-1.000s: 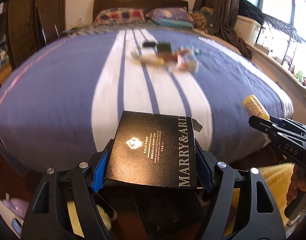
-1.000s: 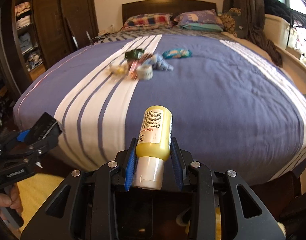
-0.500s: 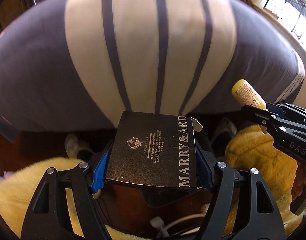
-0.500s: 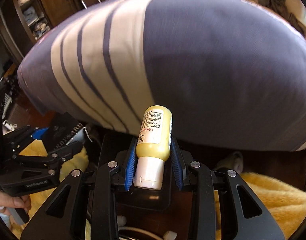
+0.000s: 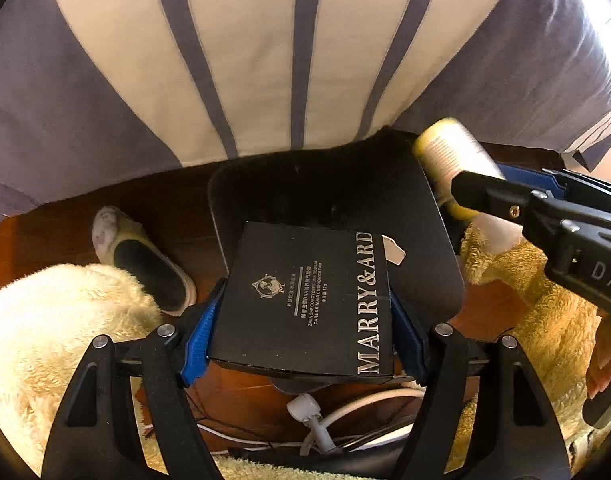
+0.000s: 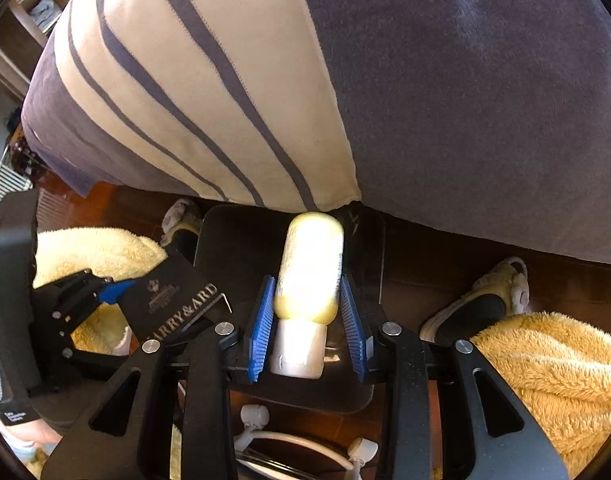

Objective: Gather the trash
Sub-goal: 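Carry the bottle and box with both tools down over the black floor bin, then open both tools to drop the box and bottle into the bin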

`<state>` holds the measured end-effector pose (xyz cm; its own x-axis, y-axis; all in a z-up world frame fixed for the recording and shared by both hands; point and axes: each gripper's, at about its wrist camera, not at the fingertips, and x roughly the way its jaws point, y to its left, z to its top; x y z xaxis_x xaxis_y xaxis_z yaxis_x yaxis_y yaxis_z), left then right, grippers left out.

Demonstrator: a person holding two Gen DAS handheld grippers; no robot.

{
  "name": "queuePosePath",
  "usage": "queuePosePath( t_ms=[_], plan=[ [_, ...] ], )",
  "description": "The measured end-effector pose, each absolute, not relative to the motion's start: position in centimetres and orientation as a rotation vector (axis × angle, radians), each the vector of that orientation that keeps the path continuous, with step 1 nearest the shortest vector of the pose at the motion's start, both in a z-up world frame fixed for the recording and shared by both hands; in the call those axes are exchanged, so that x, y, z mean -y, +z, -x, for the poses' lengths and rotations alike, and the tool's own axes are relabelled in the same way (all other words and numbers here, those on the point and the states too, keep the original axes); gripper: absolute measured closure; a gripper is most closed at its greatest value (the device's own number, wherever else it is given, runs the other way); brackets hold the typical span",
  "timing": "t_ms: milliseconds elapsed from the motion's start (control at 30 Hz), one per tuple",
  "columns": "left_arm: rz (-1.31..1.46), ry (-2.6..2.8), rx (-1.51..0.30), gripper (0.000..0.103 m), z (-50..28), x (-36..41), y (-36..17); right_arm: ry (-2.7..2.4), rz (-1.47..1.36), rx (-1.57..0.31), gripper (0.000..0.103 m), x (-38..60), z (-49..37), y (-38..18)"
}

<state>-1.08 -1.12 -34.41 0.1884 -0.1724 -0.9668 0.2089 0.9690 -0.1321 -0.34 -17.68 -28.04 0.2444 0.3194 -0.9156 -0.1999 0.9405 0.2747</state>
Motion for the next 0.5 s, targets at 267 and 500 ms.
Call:
queuePosePath(
  t_ms=[267, 500],
  plan=[
    [-0.031, -0.275, -1.320, 0.012, 1.0, 1.0, -33.3, 0.319, -0.120, -1.226, 0.052, 18.5, 0.1, -26.7],
    [-0.066, -0.257, -1.203, 0.011, 0.5, 0.6, -28.7, 0.266, -0.139, -1.084, 0.040, 21.1, -0.1, -21.3]
  ],
)
